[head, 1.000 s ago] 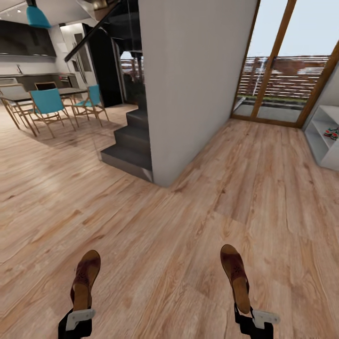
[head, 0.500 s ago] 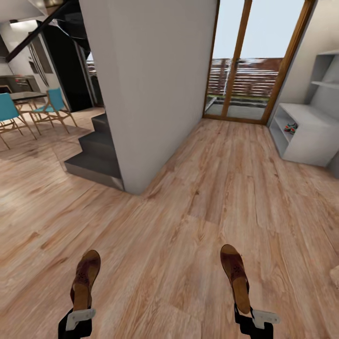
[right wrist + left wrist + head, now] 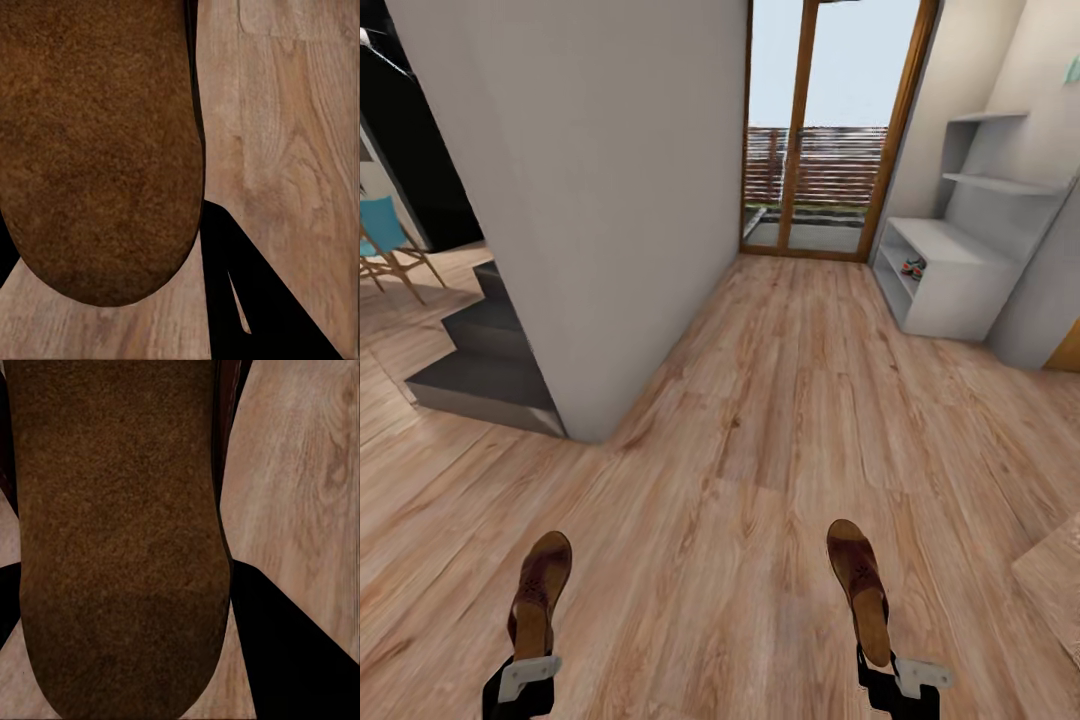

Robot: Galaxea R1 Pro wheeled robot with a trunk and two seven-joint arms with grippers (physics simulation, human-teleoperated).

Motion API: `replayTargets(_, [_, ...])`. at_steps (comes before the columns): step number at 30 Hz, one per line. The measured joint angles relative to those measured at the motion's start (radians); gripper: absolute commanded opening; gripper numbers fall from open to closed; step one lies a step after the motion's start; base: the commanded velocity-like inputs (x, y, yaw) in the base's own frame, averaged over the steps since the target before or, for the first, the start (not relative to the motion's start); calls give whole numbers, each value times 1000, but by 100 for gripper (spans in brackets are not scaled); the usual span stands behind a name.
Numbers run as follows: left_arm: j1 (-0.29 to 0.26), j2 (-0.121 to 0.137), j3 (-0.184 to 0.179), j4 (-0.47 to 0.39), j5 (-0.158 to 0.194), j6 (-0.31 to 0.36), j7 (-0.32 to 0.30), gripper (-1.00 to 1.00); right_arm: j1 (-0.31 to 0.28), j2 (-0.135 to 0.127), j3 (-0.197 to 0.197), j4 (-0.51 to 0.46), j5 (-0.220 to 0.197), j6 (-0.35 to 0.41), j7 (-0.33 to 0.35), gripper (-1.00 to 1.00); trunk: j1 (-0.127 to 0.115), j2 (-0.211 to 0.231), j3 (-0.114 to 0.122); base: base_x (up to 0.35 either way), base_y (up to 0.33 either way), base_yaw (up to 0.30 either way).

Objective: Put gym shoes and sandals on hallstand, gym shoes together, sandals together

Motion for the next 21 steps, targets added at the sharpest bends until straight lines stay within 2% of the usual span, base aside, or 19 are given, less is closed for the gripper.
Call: replayTargets(21, [1,2,0,1,1,-1,0,-100,0,1,1,-1,1,0,0,-100,0,0,9,337,0,-299])
